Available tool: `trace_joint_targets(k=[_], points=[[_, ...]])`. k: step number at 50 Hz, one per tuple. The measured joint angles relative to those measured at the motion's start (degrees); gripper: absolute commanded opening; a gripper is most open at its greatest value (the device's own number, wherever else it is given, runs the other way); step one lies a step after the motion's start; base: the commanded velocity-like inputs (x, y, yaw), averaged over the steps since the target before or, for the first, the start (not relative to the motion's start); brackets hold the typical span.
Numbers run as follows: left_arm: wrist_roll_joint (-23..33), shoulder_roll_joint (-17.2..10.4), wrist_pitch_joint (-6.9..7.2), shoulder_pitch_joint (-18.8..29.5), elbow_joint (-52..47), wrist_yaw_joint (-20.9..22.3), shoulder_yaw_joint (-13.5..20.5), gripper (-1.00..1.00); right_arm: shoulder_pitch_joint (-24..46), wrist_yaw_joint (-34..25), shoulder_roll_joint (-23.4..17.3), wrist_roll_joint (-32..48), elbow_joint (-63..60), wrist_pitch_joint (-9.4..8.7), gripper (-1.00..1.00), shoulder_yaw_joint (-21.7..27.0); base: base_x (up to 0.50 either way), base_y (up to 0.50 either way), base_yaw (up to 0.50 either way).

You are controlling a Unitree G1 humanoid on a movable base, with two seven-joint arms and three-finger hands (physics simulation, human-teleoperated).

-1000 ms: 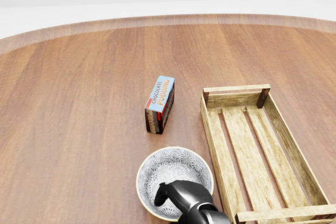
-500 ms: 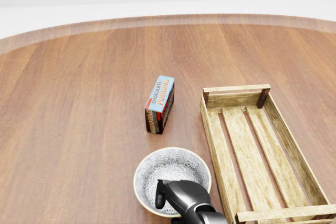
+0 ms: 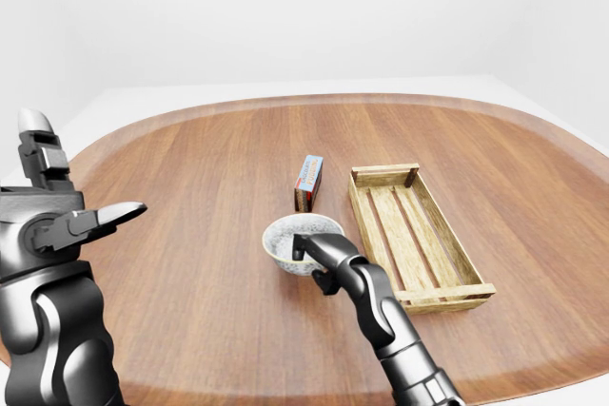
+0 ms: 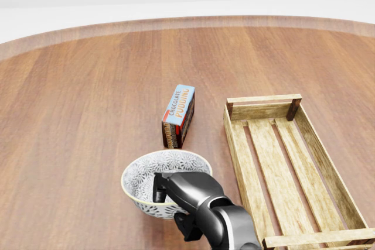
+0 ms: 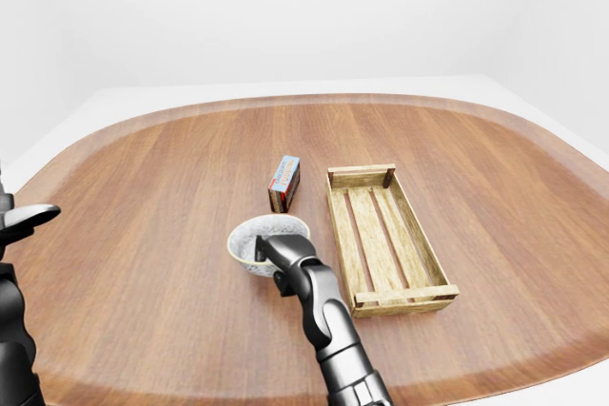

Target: Pick up the bowl on the left and put it in the tray.

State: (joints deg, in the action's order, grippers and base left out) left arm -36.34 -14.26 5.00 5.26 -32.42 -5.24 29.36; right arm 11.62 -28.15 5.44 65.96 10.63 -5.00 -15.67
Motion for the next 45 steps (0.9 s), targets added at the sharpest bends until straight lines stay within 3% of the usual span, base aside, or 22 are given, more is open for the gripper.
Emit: trace_joint_targets(k=[21, 32, 45], points=[[-0.40, -0.13, 0.00, 0.04, -0.32, -0.25, 0.21, 1.00, 5.38, -11.65, -0.10, 2.69, -13.75, 0.00, -1.00, 2.83, 0.00, 0.00, 0.00], [-0.46, -0.15, 0.00, 0.02, -0.40, -0.33, 0.22, 1.00, 10.48, -11.85, -2.25, 2.63, -18.79, 0.00, -1.00, 6.84, 0.00, 0.00, 0.00], [-0.13, -0.04, 0.00, -0.01, -0.02, -0.18, 0.06, 1.00, 17.28, -11.85, -8.02, -0.57, -20.22, 0.01, -1.00, 12.34, 0.00, 0.00, 0.00]])
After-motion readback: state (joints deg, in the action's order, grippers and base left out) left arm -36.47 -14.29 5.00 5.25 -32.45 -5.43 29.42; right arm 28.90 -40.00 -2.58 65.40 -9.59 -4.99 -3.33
